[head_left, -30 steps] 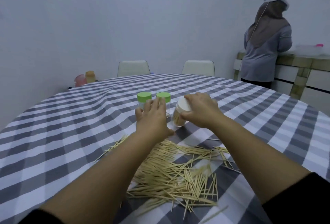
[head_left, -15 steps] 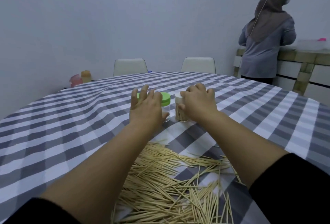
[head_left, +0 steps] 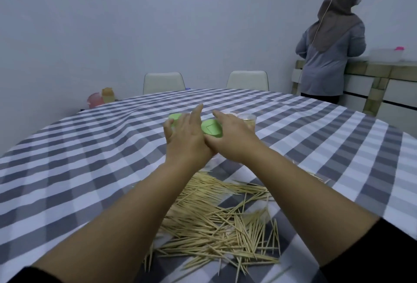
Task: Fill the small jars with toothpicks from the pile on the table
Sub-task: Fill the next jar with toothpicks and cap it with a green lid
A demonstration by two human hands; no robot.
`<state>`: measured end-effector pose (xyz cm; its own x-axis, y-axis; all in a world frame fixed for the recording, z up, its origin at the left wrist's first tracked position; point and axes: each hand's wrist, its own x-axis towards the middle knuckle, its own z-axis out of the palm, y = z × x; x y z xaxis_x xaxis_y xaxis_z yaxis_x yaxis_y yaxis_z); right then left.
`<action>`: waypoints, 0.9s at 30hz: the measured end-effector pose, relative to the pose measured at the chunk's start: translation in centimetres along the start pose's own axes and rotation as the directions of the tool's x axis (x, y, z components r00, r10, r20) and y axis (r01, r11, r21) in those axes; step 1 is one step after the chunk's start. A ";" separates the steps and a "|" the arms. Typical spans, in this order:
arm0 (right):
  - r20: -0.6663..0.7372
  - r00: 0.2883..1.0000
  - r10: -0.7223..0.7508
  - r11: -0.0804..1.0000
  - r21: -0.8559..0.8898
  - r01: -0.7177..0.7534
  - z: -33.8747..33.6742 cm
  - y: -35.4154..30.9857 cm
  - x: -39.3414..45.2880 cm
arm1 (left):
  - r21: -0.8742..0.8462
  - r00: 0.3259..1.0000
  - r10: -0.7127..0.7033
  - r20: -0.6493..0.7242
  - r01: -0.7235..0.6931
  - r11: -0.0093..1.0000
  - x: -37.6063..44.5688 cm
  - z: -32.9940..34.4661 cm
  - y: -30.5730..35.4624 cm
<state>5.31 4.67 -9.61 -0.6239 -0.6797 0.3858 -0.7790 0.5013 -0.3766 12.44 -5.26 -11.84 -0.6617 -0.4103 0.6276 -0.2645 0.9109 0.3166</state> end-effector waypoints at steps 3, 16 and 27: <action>0.031 0.997 0.069 0.997 0.035 -0.070 -0.9 -1.0 -1.4 | -0.179 0.999 -0.003 0.033 0.009 0.984 -2.1 -1.3 1.5; 0.299 0.953 0.052 0.992 -0.125 -0.015 -3.2 -2.2 -5.9 | -0.446 0.933 -0.305 0.192 0.360 0.820 -8.9 -0.4 3.0; 0.452 0.883 -0.130 0.901 0.426 -0.086 -4.4 0.2 -6.4 | -0.496 0.921 -0.268 0.282 0.380 0.781 -8.7 0.4 2.0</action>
<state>8.88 11.45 -8.39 -0.4214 -0.9068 0.0088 -0.6216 0.2817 -0.7309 17.37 0.11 -16.98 -0.7364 -0.6101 0.2924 -0.1099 0.5343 0.8381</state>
